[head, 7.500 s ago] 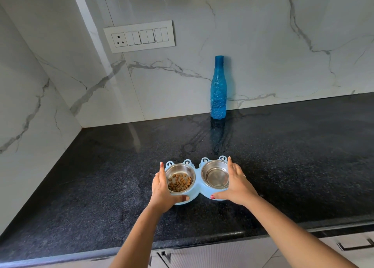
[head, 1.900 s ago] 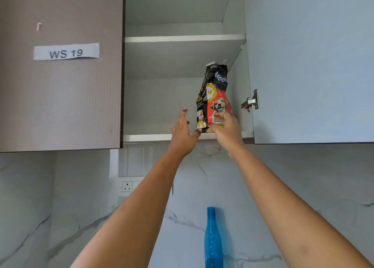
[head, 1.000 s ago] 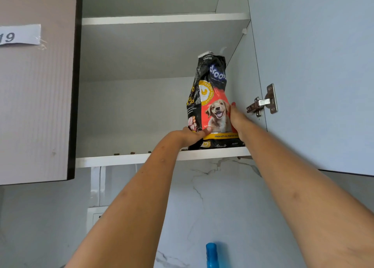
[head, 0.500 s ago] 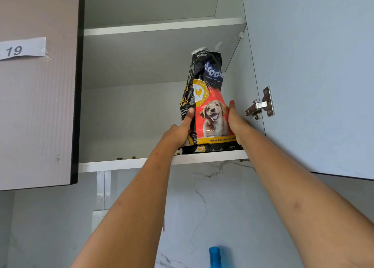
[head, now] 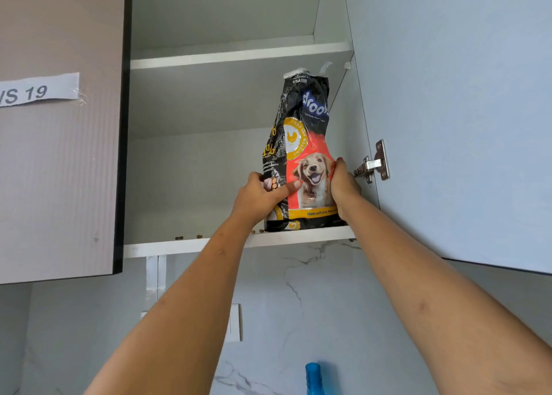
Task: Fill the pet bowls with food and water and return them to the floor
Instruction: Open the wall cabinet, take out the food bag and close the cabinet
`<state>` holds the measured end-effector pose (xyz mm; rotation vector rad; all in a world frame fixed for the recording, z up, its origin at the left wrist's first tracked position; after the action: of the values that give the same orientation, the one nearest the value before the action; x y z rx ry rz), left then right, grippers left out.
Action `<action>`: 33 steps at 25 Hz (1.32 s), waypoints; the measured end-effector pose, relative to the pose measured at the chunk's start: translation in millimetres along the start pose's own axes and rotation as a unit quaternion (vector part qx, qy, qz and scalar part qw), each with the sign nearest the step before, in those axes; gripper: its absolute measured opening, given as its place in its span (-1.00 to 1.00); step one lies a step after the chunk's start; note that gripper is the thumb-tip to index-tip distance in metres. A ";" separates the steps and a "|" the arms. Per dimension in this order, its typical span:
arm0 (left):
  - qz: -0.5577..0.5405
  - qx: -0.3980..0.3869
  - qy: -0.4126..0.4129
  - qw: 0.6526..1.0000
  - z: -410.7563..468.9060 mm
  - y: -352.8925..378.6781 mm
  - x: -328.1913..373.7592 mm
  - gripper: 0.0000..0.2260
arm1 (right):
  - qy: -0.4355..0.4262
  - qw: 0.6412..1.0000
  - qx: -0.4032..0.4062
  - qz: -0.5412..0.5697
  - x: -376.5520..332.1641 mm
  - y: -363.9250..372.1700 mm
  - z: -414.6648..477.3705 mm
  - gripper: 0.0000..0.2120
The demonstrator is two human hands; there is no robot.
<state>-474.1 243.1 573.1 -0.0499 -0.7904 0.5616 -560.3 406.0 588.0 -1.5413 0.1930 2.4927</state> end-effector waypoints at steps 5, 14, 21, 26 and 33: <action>-0.028 0.047 0.044 0.998 -13.9 -17.3 21.6 -0.41 | -0.061 0.997 0.044 0.007 -46.8 -11.0 -44.0 -0.40; -0.084 0.104 0.073 0.988 -62.8 -85.9 61.2 -0.57 | -0.078 0.994 0.022 0.075 -98.0 13.0 -103.4 -0.32; -0.169 0.108 0.080 0.976 -129.0 -171.9 63.8 -0.46 | -0.080 0.992 0.022 0.091 -129.3 60.4 -182.9 -0.20; -0.166 0.059 0.061 0.983 -207.0 -250.6 48.2 -0.42 | -0.051 0.992 0.033 0.109 -108.8 101.6 -267.1 -0.08; -0.142 -0.054 -0.073 0.986 -339.3 -366.1 -28.8 -0.33 | -0.027 0.997 0.017 0.064 -32.9 177.5 -464.1 -0.37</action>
<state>-89.9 -28.4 403.7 0.0052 -0.9519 0.2539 -185.8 129.6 410.9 -1.4910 0.3330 2.6100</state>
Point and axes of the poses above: each hand's wrist, its own z-axis towards the middle knuckle, its own y-axis out of the palm, x = y × z, the point moved 1 cm from there along z, towards the middle knuckle, and after that the axes turned 8 degrees about -z, right-handed, at the moved point
